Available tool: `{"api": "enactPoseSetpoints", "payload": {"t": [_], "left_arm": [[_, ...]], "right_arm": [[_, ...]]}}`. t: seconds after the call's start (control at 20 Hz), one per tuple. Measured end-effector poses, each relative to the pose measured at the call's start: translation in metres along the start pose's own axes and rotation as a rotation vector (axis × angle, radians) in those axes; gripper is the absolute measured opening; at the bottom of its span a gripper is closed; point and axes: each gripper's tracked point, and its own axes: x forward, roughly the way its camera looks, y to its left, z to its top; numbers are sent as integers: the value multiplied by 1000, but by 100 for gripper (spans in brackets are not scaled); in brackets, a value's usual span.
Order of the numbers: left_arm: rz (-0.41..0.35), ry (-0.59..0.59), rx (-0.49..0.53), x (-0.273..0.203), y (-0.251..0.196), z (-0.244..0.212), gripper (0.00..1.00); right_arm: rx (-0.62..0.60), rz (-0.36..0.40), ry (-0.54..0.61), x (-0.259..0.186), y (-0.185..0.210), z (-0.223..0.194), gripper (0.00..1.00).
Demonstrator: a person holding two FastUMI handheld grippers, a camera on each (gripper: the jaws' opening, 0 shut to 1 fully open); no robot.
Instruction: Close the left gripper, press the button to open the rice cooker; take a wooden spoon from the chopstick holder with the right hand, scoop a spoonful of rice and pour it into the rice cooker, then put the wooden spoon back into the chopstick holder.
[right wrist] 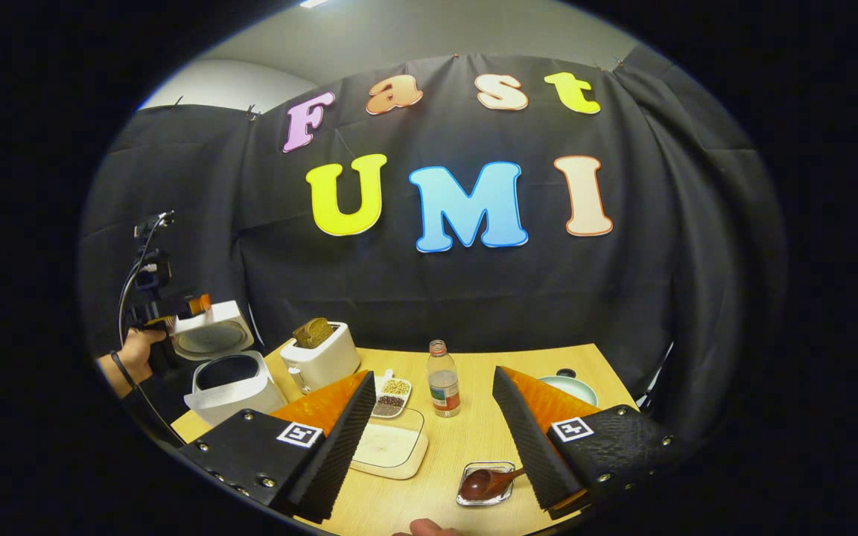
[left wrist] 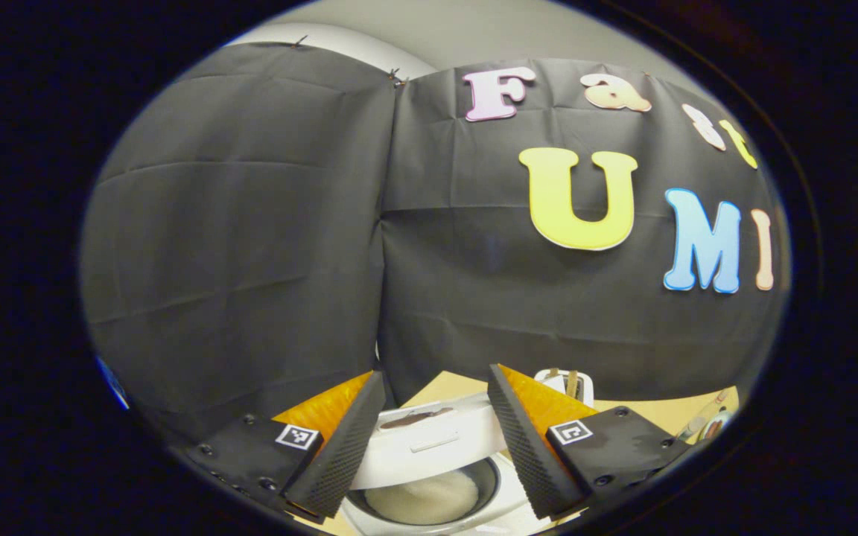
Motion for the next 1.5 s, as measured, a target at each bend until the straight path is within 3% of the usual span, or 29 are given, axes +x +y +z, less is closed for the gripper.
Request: {"api": "enactPoseSetpoints", "payload": {"t": [0.35, 0.6, 1.1, 1.5], "left_arm": [[-33, 88, -6, -16, -17, -61, 99], [-28, 128, -38, -18, -16, -77, 99], [-79, 279, 44, -24, -23, -128, 99], [-80, 359, 52, -27, -22, -135, 100]], "right_arm": [[-41, 32, 16, -8, 17, -4, 96], [-34, 28, 40, -11, 20, -11, 96], [-15, 51, 102, -11, 30, -29, 96], [-6, 71, 150, -16, 40, -48, 96]]}}
